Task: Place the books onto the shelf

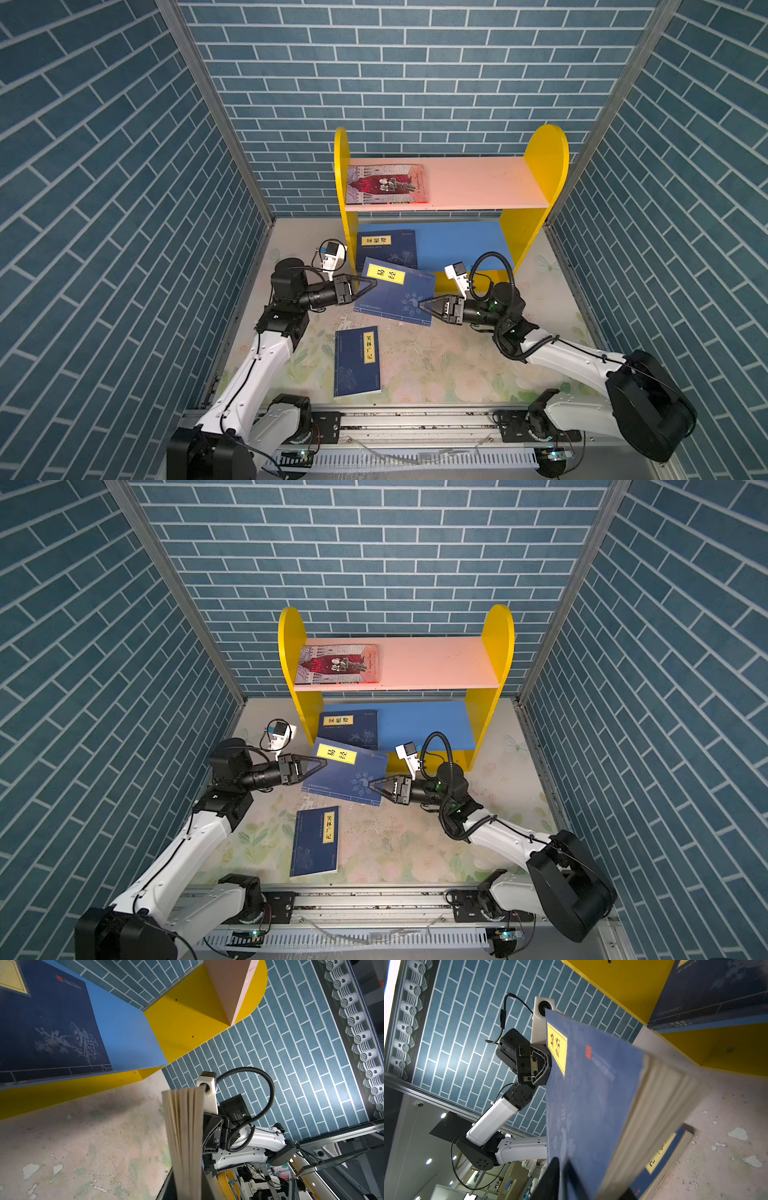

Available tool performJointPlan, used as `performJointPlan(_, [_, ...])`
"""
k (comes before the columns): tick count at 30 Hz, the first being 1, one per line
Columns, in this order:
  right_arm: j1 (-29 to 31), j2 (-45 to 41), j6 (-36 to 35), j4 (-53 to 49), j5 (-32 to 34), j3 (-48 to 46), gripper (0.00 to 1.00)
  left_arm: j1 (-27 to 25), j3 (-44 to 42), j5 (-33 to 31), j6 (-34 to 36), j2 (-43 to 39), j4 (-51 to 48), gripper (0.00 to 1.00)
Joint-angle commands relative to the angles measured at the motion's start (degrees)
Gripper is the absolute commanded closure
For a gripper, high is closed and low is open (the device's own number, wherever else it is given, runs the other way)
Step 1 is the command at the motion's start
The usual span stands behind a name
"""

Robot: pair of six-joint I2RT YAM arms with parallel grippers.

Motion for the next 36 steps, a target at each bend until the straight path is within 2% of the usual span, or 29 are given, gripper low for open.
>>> performJointPlan(1, [0.2, 1.6, 4.0, 8.5, 0.2, 0.5, 0.70, 0.2, -1.0, 0.2, -1.6, -0.9, 5.2, 1.00])
performJointPlan(7, [0.2, 3.2, 4.4, 10.5, 0.4, 1.2, 0.95, 0.2, -3.2, -0.6, 0.0, -0.9, 3.5, 1.00])
performJointPlan(8, [0.1, 3.3, 4.4, 10.4, 0.1, 1.5, 0.99, 0.2, -3.2, -1.1, 1.1, -0.9, 2.0, 0.94])
performJointPlan(11, [-0.7, 3.3, 3.8, 8.9, -0.6, 2.3, 1.00, 0.3, -2.1, -2.3, 6.3, -1.0, -4.0, 0.76])
performJointPlan(14, [-3.4, 2.5, 3.2, 6.7, -1.2, 2.4, 1.00, 0.7, -0.4, -3.6, 12.0, -1.6, -10.4, 0.44])
performJointPlan(17, [-7.1, 1.8, 2.8, 4.9, -2.8, 2.6, 1.00, 1.3, 1.6, -5.2, 18.7, -2.5, -17.1, 0.30])
performJointPlan(23, [-11.1, 2.4, -2.8, -8.1, -9.6, 8.5, 1.00, 2.8, 1.5, -7.2, 20.3, -3.8, -18.4, 0.27])
performJointPlan(28, [-13.8, 4.8, -9.5, -19.5, -12.2, 14.3, 1.00, 2.8, 4.8, -7.6, 24.4, -3.3, -22.9, 0.28])
performJointPlan(36, [-17.9, 13.7, -10.5, -21.0, -18.1, 21.1, 1.00, 2.8, 5.2, -6.7, 24.8, -3.8, -23.7, 0.29])
